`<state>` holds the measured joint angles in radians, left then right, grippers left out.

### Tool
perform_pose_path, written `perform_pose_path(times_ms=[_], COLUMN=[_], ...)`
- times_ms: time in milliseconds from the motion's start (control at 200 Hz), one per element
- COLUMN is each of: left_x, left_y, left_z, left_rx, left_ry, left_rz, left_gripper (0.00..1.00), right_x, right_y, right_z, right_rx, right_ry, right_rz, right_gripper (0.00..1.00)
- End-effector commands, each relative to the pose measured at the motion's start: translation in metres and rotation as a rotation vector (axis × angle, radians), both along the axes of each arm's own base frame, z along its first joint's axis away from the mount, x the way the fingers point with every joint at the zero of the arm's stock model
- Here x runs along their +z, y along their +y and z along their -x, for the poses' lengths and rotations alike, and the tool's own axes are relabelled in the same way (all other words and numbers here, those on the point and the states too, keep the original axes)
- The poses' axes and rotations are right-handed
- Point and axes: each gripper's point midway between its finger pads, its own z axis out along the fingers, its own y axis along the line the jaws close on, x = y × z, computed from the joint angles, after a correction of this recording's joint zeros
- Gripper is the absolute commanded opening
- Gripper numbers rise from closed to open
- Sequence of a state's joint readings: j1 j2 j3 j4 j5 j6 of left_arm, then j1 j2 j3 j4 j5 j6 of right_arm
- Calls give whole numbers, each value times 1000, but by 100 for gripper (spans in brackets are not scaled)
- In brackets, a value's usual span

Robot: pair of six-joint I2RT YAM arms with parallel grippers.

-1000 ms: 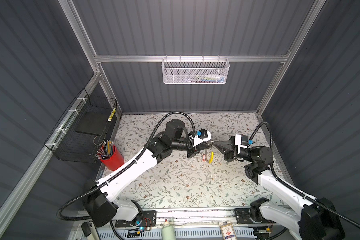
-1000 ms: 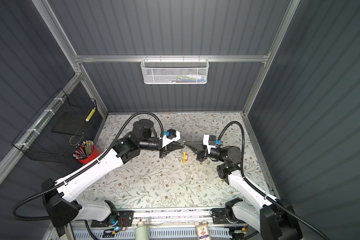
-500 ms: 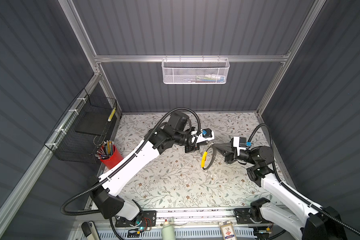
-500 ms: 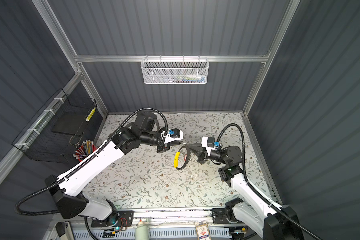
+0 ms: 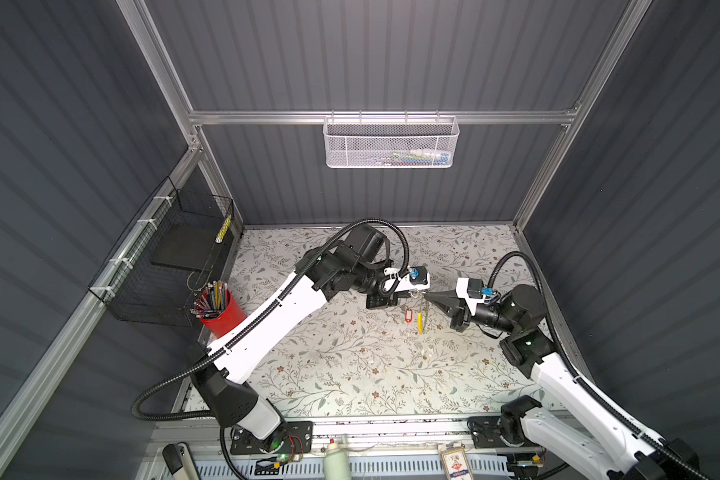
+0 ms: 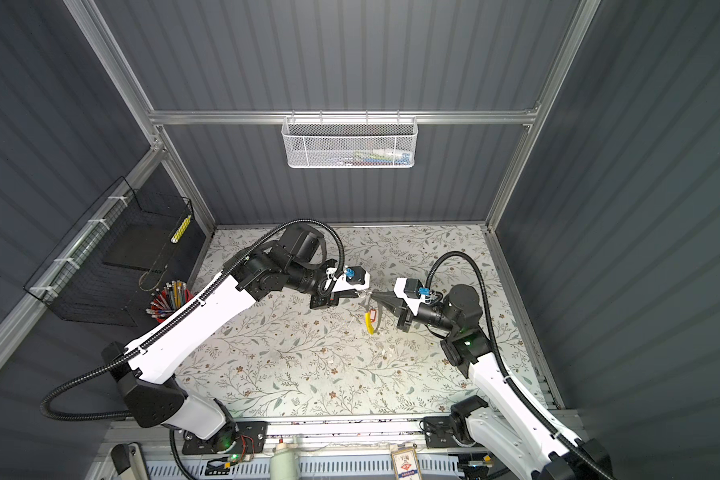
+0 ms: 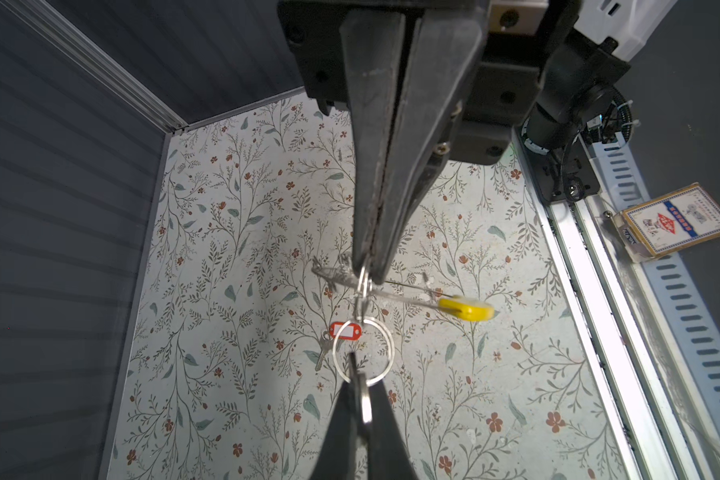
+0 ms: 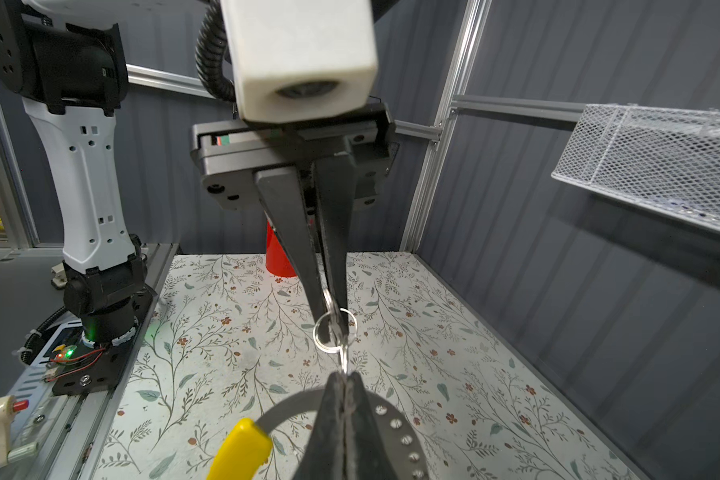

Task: Put the keys on the keyring

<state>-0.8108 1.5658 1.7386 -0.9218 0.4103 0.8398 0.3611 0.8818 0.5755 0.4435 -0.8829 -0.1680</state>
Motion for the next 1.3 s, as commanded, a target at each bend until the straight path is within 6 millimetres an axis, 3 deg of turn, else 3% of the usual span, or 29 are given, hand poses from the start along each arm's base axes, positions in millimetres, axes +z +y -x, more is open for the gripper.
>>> perform_pose_path(times_ms=[0,160,330,380,455,600,755,855,1151,1166,1296], left_x=[-6,-19,-48,-58,-72,-114,-157,-172,-201,-211,-222], left_y=[2,-6,-15,-19,-25,-25,-11,-3,38,45,69], left_z=[2,-5,-16,-20,-28,-41,-45,-44,-66,-60,-59], left_rx=[-4,31,69,77,88,107,113,114,161,156,156], left_ry=[25,59,107,116,125,162,194,195,93,115,104], left_rz=[-40,-43,-61,-64,-67,-134,-221,-253,-398,-421,-472], left_gripper=[0,0,0,0,0,0,0,0,0,0,0], right_x=[-13,-32,-47,-50,-55,-62,-78,-87,-95,-95,-100], right_y=[-2,-1,-8,-13,-22,-53,-80,-86,-78,-77,-69], right_z=[-7,-16,-30,-36,-41,-52,-52,-49,-54,-54,-54], right_rx=[-32,-57,-153,-201,-265,-484,-639,-668,-628,-624,-577], right_ry=[24,74,93,94,90,85,108,117,130,130,130], right_rz=[52,60,16,4,-7,-23,39,60,114,118,164], right_gripper=[0,5,32,39,42,53,55,57,58,58,58])
